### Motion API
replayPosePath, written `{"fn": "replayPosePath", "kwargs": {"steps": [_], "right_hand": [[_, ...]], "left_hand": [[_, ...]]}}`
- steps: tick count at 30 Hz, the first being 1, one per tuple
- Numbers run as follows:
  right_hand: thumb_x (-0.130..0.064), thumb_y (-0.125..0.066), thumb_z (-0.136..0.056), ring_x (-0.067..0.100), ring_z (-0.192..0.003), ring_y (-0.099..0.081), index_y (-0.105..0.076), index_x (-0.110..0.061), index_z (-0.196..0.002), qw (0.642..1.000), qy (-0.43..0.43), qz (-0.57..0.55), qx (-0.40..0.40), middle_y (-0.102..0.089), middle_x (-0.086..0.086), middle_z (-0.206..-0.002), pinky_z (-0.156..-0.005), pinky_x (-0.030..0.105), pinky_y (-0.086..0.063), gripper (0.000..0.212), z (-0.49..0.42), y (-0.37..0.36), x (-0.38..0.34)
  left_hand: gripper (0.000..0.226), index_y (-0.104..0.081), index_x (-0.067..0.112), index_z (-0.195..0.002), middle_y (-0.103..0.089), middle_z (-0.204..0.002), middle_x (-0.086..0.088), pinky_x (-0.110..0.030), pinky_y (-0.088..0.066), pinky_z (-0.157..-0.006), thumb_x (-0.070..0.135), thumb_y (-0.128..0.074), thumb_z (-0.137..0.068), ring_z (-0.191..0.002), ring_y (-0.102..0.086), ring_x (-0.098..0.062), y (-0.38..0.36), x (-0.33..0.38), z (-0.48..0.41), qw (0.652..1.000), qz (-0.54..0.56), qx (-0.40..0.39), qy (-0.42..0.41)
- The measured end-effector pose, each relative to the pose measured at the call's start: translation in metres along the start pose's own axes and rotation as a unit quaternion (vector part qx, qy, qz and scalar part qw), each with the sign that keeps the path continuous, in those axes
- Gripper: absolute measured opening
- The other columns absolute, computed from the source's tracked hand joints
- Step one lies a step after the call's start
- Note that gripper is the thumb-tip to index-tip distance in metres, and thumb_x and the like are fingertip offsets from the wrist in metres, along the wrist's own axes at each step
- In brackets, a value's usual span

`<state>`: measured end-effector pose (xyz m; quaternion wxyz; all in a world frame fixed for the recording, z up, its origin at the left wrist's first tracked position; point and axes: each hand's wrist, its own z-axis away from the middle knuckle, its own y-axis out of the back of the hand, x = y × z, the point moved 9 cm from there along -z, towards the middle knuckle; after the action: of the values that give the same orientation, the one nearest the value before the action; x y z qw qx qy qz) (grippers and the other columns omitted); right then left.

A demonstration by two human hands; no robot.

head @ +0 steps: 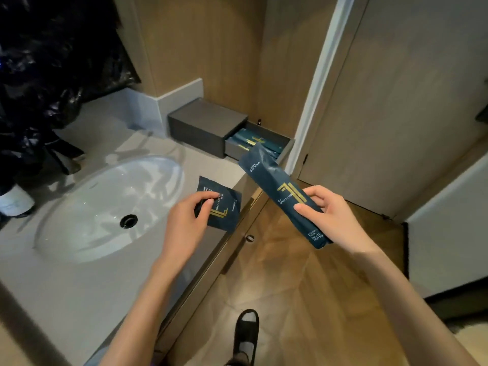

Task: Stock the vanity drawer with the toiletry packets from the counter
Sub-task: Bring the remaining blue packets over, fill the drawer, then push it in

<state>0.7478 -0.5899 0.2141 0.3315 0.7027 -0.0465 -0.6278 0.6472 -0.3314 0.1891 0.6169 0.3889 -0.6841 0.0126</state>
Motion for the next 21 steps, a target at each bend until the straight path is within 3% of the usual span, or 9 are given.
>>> {"fn": "replayPosePath", "kwargs": {"steps": [5, 10, 12, 14, 18, 20, 21], "right_hand": [[-0.027, -0.067, -0.087, 0.007, -0.099, -0.064, -0.061, -0.028, -0.101, 0.996, 0.016, 0.082, 0.001, -0.067, -0.012, -0.106, -0.087, 0.035, -0.055, 0.015, -0.074, 0.036, 0.015], [-0.029, -0.067, -0.088, 0.012, -0.100, -0.063, -0.060, -0.035, -0.099, 0.978, 0.048, 0.195, -0.062, -0.069, -0.008, -0.105, -0.089, 0.038, -0.055, 0.015, -0.163, 0.049, 0.014], [-0.029, -0.066, -0.088, 0.011, -0.096, -0.063, -0.061, -0.035, -0.101, 0.959, 0.066, 0.260, -0.086, -0.069, -0.009, -0.103, -0.083, 0.039, -0.057, 0.016, -0.194, 0.048, 0.010], [-0.029, -0.065, -0.089, 0.010, -0.091, -0.062, -0.062, -0.035, -0.104, 0.939, 0.087, 0.318, -0.098, -0.070, -0.010, -0.102, -0.072, 0.031, -0.055, 0.016, -0.224, 0.045, 0.002], [-0.034, -0.063, -0.090, 0.010, -0.087, -0.061, -0.065, -0.034, -0.105, 0.905, 0.159, 0.380, -0.104, -0.069, -0.014, -0.096, -0.055, 0.020, -0.038, 0.016, -0.277, 0.038, -0.019], [-0.035, -0.063, -0.090, 0.009, -0.078, -0.058, -0.067, -0.034, -0.102, 0.896, 0.188, 0.386, -0.110, -0.065, -0.016, -0.088, -0.051, 0.017, -0.031, 0.013, -0.302, 0.036, -0.027], [-0.037, -0.062, -0.090, 0.008, -0.074, -0.054, -0.068, -0.034, -0.100, 0.891, 0.203, 0.389, -0.112, -0.065, -0.016, -0.086, -0.050, 0.018, -0.030, 0.012, -0.314, 0.035, -0.032]], "left_hand": [[0.023, -0.067, 0.025, -0.111, -0.068, -0.110, 0.006, -0.020, -0.043, -0.080, 0.019, -0.053, -0.095, -0.097, -0.056, -0.004, -0.040, 0.023, -0.081, 0.991, -0.106, 0.014, -0.079], [0.028, -0.064, 0.022, -0.117, -0.065, -0.116, 0.001, -0.029, -0.049, -0.076, 0.011, -0.052, -0.094, -0.100, -0.062, -0.017, -0.057, 0.058, -0.160, 0.972, -0.177, 0.064, -0.143], [0.036, -0.063, 0.021, -0.119, -0.063, -0.122, 0.001, -0.034, -0.052, -0.075, 0.002, -0.055, -0.089, -0.103, -0.061, -0.021, -0.071, 0.071, -0.185, 0.958, -0.218, 0.057, -0.177], [0.049, -0.062, 0.019, -0.119, -0.062, -0.125, 0.000, -0.038, -0.055, -0.074, -0.007, -0.062, -0.078, -0.107, -0.061, -0.024, -0.094, 0.085, -0.205, 0.935, -0.267, 0.016, -0.234], [0.061, -0.065, 0.014, -0.113, -0.066, -0.119, -0.005, -0.038, -0.058, -0.065, -0.009, -0.077, -0.058, -0.105, -0.065, -0.027, -0.140, 0.094, -0.232, 0.890, -0.327, -0.069, -0.309], [0.061, -0.064, 0.016, -0.116, -0.066, -0.119, -0.002, -0.035, -0.059, -0.057, -0.006, -0.079, -0.061, -0.103, -0.066, -0.024, -0.158, 0.089, -0.246, 0.881, -0.351, -0.085, -0.306], [0.051, -0.064, 0.017, -0.117, -0.066, -0.118, 0.000, -0.034, -0.058, -0.053, 0.001, -0.076, -0.070, -0.101, -0.067, -0.022, -0.164, 0.086, -0.253, 0.880, -0.356, -0.083, -0.304]]}}
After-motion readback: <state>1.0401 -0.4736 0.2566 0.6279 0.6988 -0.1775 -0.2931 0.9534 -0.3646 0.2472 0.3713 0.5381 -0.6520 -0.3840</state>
